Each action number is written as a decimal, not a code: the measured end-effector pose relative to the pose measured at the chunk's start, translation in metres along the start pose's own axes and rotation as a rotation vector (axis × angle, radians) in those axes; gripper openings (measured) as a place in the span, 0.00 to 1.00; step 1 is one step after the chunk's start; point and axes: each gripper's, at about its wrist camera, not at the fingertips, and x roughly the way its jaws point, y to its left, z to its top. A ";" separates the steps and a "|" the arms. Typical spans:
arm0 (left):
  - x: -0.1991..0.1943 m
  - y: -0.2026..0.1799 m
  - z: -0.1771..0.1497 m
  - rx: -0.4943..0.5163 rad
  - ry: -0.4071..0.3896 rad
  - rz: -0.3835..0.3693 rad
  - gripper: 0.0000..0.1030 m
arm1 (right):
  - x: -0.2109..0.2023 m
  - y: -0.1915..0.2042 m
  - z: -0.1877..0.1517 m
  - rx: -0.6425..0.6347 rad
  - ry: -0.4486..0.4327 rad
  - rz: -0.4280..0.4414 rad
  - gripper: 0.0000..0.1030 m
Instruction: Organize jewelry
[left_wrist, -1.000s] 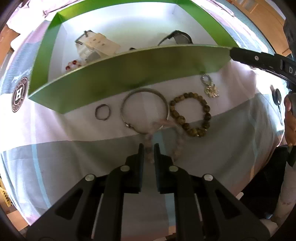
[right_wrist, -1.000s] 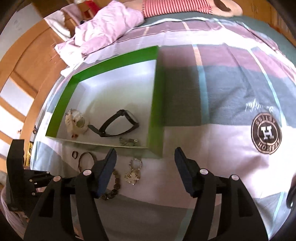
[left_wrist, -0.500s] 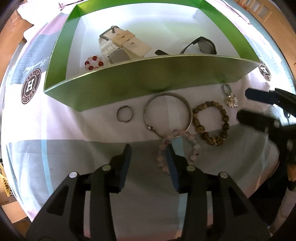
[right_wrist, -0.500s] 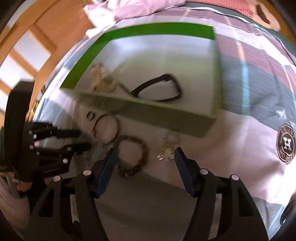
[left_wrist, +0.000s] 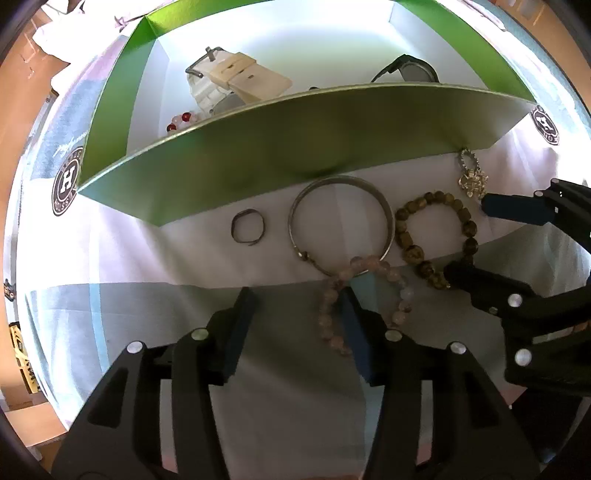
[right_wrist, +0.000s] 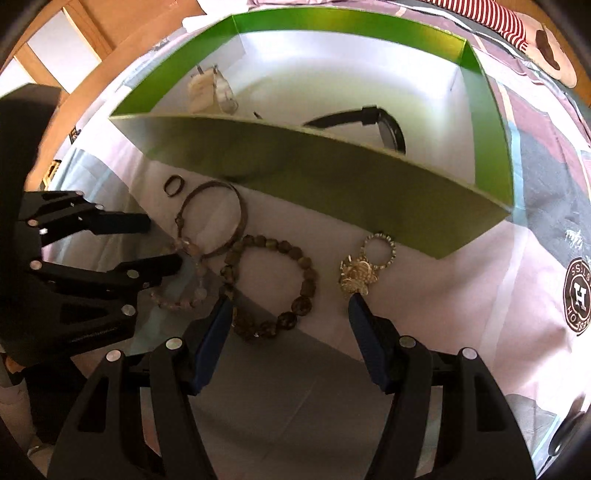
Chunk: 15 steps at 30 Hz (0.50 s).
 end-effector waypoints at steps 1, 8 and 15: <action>0.000 -0.002 0.000 0.003 -0.002 0.009 0.51 | 0.000 0.001 0.000 -0.001 -0.003 -0.001 0.62; 0.002 -0.010 -0.002 -0.001 -0.005 0.042 0.63 | -0.001 0.001 0.001 -0.003 -0.008 -0.005 0.62; 0.013 0.007 -0.002 -0.010 -0.006 0.052 0.70 | 0.002 0.000 0.001 0.006 -0.009 0.019 0.69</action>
